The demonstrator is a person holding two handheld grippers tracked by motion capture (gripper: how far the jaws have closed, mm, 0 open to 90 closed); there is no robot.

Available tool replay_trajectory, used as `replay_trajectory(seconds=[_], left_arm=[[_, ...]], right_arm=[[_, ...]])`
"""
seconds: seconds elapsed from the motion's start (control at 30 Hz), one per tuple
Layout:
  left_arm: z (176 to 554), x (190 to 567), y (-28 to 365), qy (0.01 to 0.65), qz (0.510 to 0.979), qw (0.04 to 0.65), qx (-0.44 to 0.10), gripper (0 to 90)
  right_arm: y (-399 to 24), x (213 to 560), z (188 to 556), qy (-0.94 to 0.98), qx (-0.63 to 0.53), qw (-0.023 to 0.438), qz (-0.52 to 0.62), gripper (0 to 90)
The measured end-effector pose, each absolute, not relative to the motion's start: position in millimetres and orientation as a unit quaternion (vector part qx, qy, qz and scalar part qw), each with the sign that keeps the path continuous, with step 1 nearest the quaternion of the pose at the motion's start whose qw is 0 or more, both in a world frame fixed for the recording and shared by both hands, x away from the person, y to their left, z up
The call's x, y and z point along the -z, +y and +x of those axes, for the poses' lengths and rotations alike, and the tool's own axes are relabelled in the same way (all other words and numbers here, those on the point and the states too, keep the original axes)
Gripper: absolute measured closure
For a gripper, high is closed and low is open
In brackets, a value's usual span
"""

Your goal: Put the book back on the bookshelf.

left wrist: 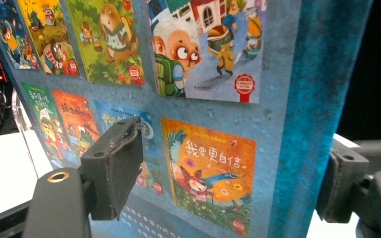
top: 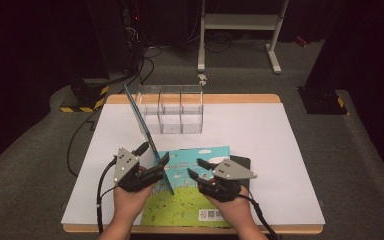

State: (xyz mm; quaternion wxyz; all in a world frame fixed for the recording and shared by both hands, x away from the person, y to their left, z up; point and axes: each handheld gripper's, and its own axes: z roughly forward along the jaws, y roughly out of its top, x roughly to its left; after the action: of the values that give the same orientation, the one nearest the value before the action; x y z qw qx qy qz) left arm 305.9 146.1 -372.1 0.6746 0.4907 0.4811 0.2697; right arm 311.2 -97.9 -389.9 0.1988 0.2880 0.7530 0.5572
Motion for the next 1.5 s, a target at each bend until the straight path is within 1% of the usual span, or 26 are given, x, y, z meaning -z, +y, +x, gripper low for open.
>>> replay_trajectory(seconds=[0.1, 0.2, 0.33, 0.47, 0.57, 0.67, 0.83, 1.17, 1.3, 1.43, 1.5], left_arm=[[304, 373, 148, 0.48, 0.492, 0.674, -0.273, 26.3], [303, 373, 149, 0.479, 0.49, 0.674, -0.276, 26.9], [301, 374, 151, 0.478, 0.491, 0.673, -0.277, 27.2], [300, 374, 153, 0.477, 0.496, 0.67, -0.278, 28.1], [298, 374, 155, 0.48, 0.494, 0.669, -0.279, 29.0], [296, 374, 158, 0.482, 0.494, 0.667, -0.282, 29.5], [293, 375, 163, 0.484, 0.494, 0.666, -0.28, 31.5], [288, 377, 175, 0.482, 0.504, 0.659, -0.283, 40.0], [286, 377, 179, 0.484, 0.503, 0.657, -0.284, 43.3], [284, 377, 184, 0.487, 0.505, 0.652, -0.287, 47.2], [284, 377, 187, 0.49, 0.498, 0.654, -0.291, 49.5]], right_arm=[[-127, 397, 316, 0.739, -0.541, 0.239, 0.323, 53.2], [-157, 409, 319, 0.72, -0.516, 0.305, 0.351, 53.1], [-191, 427, 327, 0.704, -0.485, 0.336, 0.395, 52.7], [-219, 442, 327, 0.675, -0.493, 0.333, 0.436, 53.0], [-227, 451, 328, 0.677, -0.492, 0.334, 0.434, 53.1], [-231, 459, 331, 0.68, -0.483, 0.323, 0.447, 53.3], [-234, 463, 330, 0.676, -0.486, 0.319, 0.453, 54.9], [-233, 462, 330, 0.674, -0.488, 0.321, 0.452, 56.7], [-233, 463, 332, 0.675, -0.491, 0.314, 0.453, 60.3], [-231, 464, 334, 0.678, -0.491, 0.309, 0.452, 60.6], [-231, 464, 334, 0.678, -0.492, 0.308, 0.452, 60.6]])
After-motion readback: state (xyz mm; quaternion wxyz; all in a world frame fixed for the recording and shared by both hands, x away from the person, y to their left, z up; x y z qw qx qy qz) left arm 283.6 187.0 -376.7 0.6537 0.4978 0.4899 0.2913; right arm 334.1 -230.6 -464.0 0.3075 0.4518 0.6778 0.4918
